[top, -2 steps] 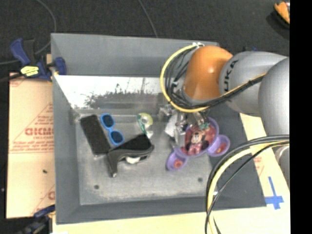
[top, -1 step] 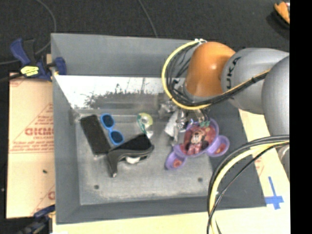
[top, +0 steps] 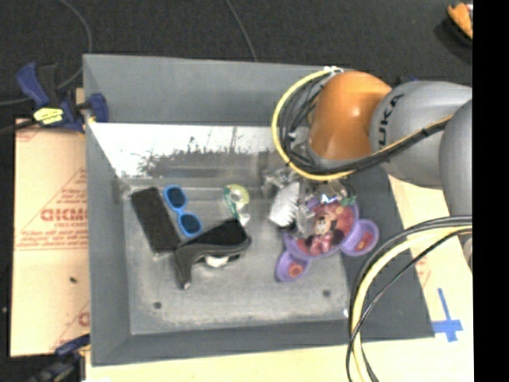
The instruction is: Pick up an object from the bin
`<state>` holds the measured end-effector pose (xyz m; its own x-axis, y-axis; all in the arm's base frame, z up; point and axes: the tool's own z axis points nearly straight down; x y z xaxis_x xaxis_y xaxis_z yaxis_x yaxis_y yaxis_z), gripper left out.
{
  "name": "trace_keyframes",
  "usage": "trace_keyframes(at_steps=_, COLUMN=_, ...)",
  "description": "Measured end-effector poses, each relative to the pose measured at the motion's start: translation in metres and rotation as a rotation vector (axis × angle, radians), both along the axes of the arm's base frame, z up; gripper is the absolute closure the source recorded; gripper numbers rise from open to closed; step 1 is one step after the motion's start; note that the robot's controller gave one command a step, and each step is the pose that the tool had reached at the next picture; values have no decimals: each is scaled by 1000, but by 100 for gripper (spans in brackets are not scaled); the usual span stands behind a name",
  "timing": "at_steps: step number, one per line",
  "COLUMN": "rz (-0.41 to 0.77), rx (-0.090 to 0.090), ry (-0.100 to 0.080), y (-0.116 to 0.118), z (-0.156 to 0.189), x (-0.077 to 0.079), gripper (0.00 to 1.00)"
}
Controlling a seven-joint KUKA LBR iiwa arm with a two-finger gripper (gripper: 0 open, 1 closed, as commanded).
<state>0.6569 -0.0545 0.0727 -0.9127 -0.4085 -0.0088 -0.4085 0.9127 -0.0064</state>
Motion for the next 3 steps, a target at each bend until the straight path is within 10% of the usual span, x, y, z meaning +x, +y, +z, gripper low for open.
trace_keyframes(at_steps=1, rz=-199, rx=5, ry=-3, y=13, z=6, x=1, gripper=100)
trace_keyframes(at_steps=2, rz=-200, rx=5, ry=-3, y=13, z=6, x=1, gripper=100)
trace_keyframes(at_steps=3, rz=-201, rx=5, ry=-10, y=11, z=103, x=3, gripper=100)
